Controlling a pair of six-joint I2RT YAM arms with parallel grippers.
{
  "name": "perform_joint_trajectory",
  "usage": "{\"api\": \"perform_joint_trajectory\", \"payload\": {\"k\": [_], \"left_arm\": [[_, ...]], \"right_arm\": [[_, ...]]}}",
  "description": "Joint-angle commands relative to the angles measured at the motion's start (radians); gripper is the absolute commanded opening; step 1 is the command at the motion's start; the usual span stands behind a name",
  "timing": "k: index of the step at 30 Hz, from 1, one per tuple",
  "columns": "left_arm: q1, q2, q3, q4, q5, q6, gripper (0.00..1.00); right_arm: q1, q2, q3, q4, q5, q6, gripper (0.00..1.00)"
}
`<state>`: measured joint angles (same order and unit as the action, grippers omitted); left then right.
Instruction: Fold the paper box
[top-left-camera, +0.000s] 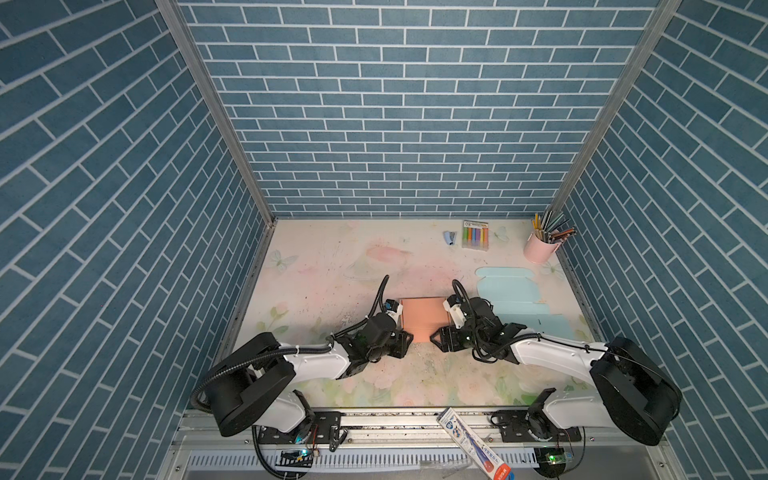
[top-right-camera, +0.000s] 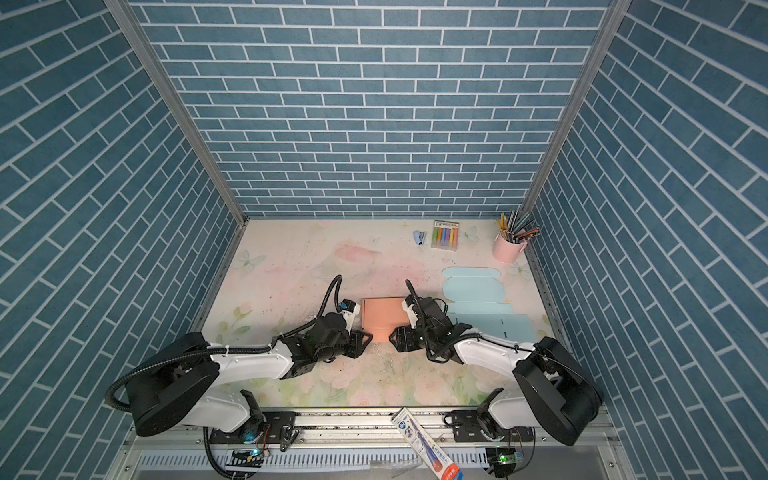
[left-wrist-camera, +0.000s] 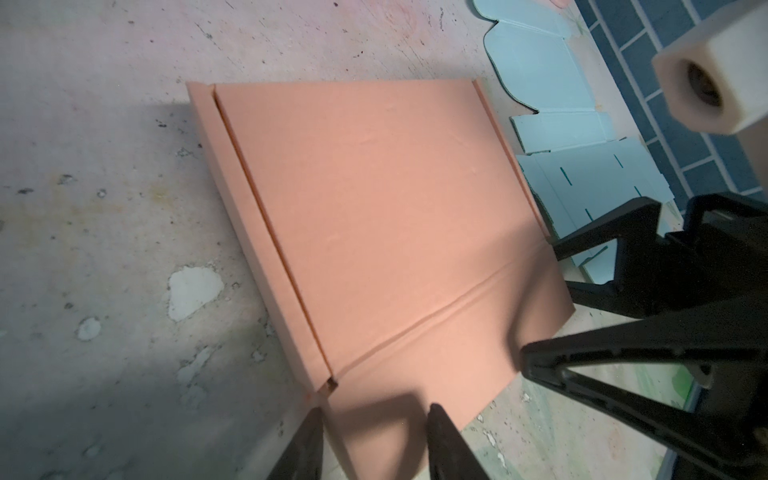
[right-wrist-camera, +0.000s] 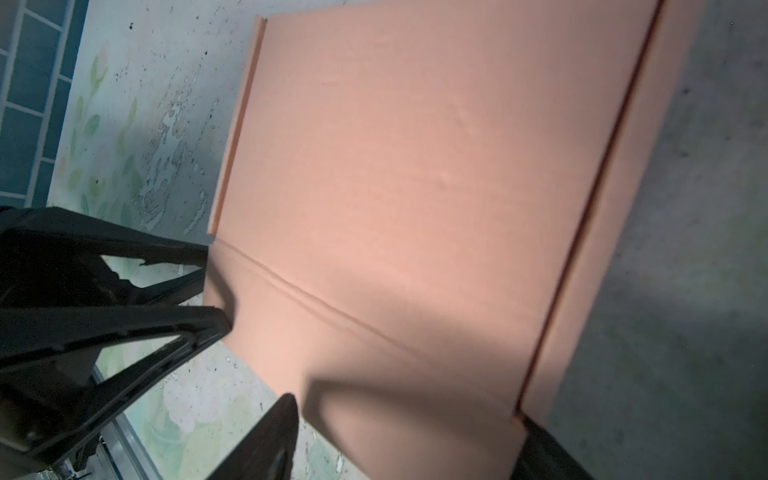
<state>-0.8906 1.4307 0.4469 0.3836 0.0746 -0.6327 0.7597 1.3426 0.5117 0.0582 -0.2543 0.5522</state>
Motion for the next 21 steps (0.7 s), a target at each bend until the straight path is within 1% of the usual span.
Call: {"api": "perform_joint_trajectory", "payload": {"k": [1, 5, 12, 21], "left_arm": [[-0.006, -0.002, 0.009, 0.019, -0.014, 0.003, 0.42], [-0.005, 0.013, 0.011, 0.021, -0.023, 0.008, 0.41], [-0.003, 0.01, -0.005, 0.023, -0.051, 0.01, 0.36], [0.0, 0.037, 0.011, 0.012, -0.067, 0.03, 0.35]], "right_arm": [[0.016, 0.002, 0.025, -0.019, 0.018, 0.012, 0.74], [0.018, 0.003, 0.02, -0.019, 0.024, 0.015, 0.73], [0.018, 0.015, 0.024, -0.02, 0.035, 0.008, 0.73], [0.018, 0.014, 0.016, -0.024, 0.053, 0.008, 0.73]]}}
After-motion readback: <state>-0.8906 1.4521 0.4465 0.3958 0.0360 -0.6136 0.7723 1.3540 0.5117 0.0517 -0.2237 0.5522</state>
